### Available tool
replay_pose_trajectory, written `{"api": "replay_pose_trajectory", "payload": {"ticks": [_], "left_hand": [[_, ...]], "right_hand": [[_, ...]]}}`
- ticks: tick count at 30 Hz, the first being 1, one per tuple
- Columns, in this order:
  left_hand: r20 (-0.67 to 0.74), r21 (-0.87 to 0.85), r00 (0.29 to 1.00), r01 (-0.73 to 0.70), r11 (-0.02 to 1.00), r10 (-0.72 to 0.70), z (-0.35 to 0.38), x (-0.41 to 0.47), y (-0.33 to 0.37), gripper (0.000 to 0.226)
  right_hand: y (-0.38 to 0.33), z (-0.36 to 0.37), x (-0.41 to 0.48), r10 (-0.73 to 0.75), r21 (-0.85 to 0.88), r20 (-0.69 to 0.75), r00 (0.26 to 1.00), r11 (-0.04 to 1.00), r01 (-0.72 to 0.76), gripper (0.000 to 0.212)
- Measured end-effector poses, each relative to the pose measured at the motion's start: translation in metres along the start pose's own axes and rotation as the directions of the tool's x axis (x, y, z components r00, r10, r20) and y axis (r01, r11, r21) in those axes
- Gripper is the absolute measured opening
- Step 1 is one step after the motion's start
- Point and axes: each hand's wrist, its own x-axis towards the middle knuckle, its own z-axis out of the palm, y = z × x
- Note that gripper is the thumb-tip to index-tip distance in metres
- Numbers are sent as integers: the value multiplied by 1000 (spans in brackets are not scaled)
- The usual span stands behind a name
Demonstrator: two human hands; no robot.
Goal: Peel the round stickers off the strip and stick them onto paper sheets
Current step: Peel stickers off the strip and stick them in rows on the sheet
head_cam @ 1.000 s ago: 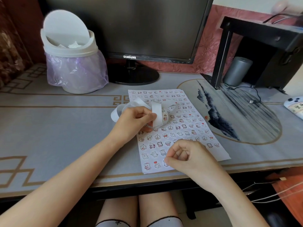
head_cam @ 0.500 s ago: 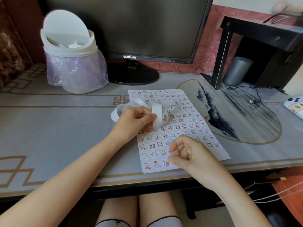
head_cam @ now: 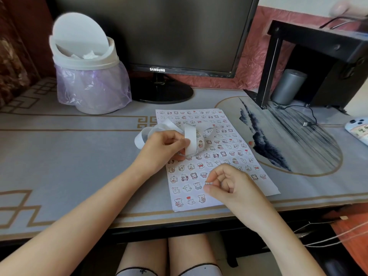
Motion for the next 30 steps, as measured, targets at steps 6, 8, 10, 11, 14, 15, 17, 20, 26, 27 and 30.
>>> {"api": "replay_pose_trajectory", "payload": {"ticks": [6, 8, 10, 11, 14, 15, 17, 20, 26, 27, 30], "left_hand": [[-2, 9, 1000, -7, 1000, 7, 0, -1, 0, 17], [-5, 18, 1000, -11, 1000, 11, 0, -1, 0, 17], [-4, 21, 1000, -10, 1000, 10, 0, -1, 0, 17], [-3, 17, 1000, -8, 1000, 8, 0, -1, 0, 16], [1, -5, 1000, -10, 1000, 10, 1, -1, 1, 16], [-1, -15, 1000, -13, 1000, 13, 1, -1, 1, 16], [-13, -34, 1000, -23, 999, 22, 1, -1, 1, 15], [-50, -41, 997, -68, 997, 66, -1, -1, 3, 16], [-107, -76, 982, -162, 984, 153, -2, -4, 8, 15], [-105, -95, 983, -164, 982, 154, -2, -4, 9, 14], [-109, -160, 983, -162, 974, 145, -2, -4, 11, 14]], "right_hand": [[0, 0, -2, 24, -102, 67, 997, 995, -17, 28], [1, -3, 0, 17, -71, 98, 995, 997, -10, 25], [1, -6, 2, 13, -34, 128, 992, 999, -8, 24], [2, -7, 2, 10, -21, 127, 992, 1000, -7, 24], [3, -5, 3, 20, 2, 95, 995, 1000, -20, 20], [4, -4, 2, 22, 0, 87, 996, 1000, -22, 20], [4, -2, 2, 11, -39, 77, 997, 999, -8, 21], [-2, -1, 3, -22, -19, 52, 998, 1000, 23, 13], [-23, 1, 30, -139, 149, -82, 987, 977, 150, 11], [-25, 3, 36, -155, 157, -103, 983, 973, 170, 11], [-27, 10, 50, -175, 148, -194, 965, 967, 205, 9]]}}
